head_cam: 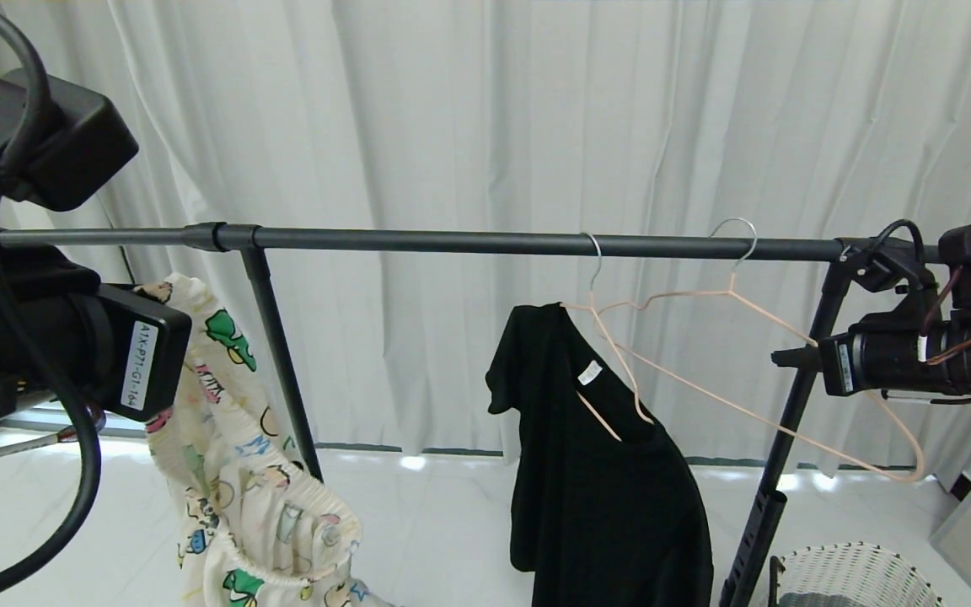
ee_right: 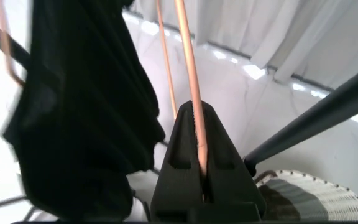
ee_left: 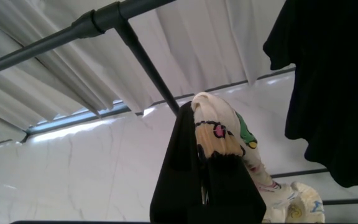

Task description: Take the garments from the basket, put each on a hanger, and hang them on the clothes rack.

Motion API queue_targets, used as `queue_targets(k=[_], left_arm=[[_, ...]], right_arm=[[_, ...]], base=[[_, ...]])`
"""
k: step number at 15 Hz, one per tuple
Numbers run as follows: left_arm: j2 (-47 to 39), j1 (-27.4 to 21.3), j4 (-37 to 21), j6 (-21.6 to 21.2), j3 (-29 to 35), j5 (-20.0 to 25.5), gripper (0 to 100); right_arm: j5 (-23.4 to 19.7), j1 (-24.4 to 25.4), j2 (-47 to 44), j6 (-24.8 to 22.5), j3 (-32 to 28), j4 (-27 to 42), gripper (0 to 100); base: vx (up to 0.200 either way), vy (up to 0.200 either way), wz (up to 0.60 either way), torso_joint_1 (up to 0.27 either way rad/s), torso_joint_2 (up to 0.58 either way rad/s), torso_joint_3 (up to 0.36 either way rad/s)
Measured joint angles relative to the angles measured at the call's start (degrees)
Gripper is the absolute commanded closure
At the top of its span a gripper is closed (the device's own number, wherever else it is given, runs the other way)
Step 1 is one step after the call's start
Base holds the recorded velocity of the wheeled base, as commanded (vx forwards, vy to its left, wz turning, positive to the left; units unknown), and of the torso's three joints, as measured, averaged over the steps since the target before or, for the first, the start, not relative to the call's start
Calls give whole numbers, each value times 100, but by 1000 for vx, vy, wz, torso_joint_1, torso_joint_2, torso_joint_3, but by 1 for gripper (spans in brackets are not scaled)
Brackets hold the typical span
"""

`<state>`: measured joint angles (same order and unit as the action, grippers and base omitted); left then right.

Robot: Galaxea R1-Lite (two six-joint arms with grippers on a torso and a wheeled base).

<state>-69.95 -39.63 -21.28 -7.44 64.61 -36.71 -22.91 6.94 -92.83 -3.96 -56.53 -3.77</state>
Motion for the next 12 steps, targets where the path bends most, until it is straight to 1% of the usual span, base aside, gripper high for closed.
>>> queue_targets(k=[6, 8, 12], left_arm=[[18, 2, 2, -13, 0, -38, 100], [18, 2, 7, -20, 0, -246, 100], [16, -2, 11, -17, -9, -273, 100]], right_arm=[[0, -52, 642, 40, 344, -113, 100], [-2, -63, 1001, 40, 631, -118, 100], [4, -72, 1838, 38, 1235, -151, 100]], base=[[0, 0, 0, 0, 0, 0], [-200, 0, 0, 2, 0, 2], [-200, 0, 0, -1, 1, 5]])
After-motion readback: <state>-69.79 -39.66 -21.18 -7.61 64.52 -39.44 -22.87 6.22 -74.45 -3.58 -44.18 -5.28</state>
